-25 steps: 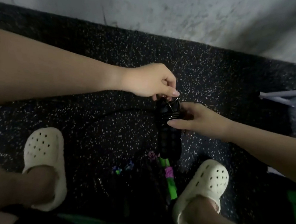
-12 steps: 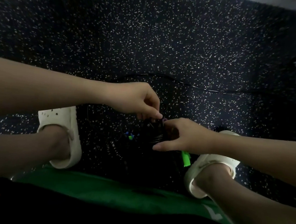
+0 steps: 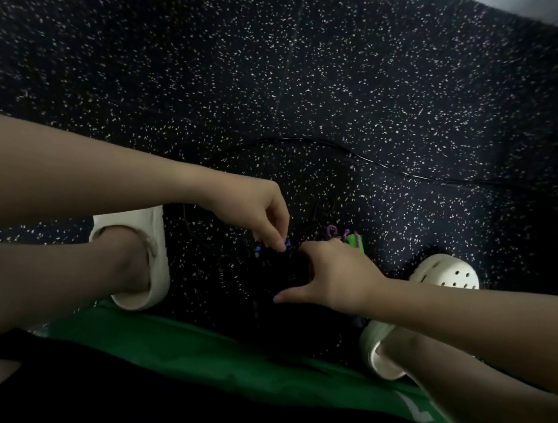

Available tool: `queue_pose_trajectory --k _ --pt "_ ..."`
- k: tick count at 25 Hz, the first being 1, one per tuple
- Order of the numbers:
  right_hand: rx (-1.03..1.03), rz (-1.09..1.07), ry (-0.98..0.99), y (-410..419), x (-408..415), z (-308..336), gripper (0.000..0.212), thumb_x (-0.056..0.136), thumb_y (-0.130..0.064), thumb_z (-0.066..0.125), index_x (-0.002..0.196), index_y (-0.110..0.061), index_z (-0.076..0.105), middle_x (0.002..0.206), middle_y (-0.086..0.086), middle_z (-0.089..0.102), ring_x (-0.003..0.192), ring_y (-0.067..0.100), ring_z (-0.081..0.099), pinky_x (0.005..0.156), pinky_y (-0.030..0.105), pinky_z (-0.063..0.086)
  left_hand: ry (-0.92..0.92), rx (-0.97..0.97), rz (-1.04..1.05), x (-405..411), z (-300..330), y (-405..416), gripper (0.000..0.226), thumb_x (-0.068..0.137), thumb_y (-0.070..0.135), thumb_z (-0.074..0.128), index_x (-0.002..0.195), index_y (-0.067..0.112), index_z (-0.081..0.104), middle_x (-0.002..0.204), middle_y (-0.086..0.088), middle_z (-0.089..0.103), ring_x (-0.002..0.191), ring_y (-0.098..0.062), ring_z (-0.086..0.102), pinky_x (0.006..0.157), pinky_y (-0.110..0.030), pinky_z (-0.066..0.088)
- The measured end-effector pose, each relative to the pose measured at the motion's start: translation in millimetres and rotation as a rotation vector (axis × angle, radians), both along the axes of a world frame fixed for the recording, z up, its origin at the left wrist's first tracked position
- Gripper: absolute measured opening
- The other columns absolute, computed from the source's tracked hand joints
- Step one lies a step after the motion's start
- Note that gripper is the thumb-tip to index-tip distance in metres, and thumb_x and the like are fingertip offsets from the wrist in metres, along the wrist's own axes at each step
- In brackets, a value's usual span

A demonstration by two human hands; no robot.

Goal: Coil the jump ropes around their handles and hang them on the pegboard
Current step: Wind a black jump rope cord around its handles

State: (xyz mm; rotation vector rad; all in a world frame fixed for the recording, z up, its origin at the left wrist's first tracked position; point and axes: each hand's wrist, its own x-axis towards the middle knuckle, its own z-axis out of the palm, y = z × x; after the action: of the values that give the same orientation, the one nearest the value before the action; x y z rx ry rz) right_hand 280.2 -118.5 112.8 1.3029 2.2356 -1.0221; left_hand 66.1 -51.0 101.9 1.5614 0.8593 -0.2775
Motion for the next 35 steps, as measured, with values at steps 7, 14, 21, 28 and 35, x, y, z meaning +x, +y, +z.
queue_pose_trajectory --k 7,14,21,28,35 --pt "-0.054 -0.019 0.032 20.9 11.6 4.7 0.057 0.074 -0.071 0.074 0.111 -0.029 0.062 0.087 -0.011 0.069 0.083 0.011 0.064 0.074 0.034 0.054 -0.044 -0.125 0.091 10.1 -15.8 5.4 0.012 0.098 0.020 0.070 0.099 0.010 0.077 0.093 -0.003 0.080 0.090 -0.020 0.077 0.086 -0.035 0.062" --pt "0.181 -0.094 -0.141 94.6 124.8 29.1 0.052 0.087 -0.070 0.060 0.114 -0.027 0.058 0.088 -0.007 0.072 0.073 0.012 0.064 0.066 0.032 0.053 -0.025 0.163 0.191 91.9 -23.0 71.5 0.013 0.102 0.020 0.062 0.098 0.015 0.073 0.091 -0.001 0.078 0.076 -0.015 0.076 0.067 -0.029 0.059" --pt "0.228 -0.254 -0.495 151.7 286.8 17.7 0.047 0.094 -0.065 0.054 0.123 -0.028 0.056 0.094 -0.008 0.059 0.091 0.023 0.065 0.078 0.036 0.052 0.088 0.375 0.114 206.5 -65.8 134.4 0.032 0.100 0.022 0.064 0.131 0.015 0.062 0.125 -0.002 0.064 0.109 -0.018 0.062 0.087 -0.025 0.050" --pt "0.189 -0.292 -0.585 158.3 356.0 -51.8 0.050 0.100 -0.052 0.050 0.142 -0.027 0.042 0.130 0.003 0.060 0.110 0.029 0.063 0.083 0.040 0.054 0.278 0.639 0.027 282.1 -130.4 162.5 0.039 0.096 0.038 0.070 0.121 0.012 0.057 0.119 -0.005 0.058 0.106 -0.024 0.058 0.092 -0.039 0.050" --pt "0.322 -0.348 -0.321 149.8 321.5 -91.6 0.090 0.093 -0.048 0.065 0.162 -0.024 0.011 0.162 0.003 0.023 0.146 0.027 0.031 0.114 0.043 0.040 0.119 0.528 -0.116 267.9 -86.1 165.1 0.024 0.109 0.038 0.044 0.097 0.017 0.045 0.080 0.000 0.053 0.068 -0.016 0.048 0.059 -0.033 0.040"
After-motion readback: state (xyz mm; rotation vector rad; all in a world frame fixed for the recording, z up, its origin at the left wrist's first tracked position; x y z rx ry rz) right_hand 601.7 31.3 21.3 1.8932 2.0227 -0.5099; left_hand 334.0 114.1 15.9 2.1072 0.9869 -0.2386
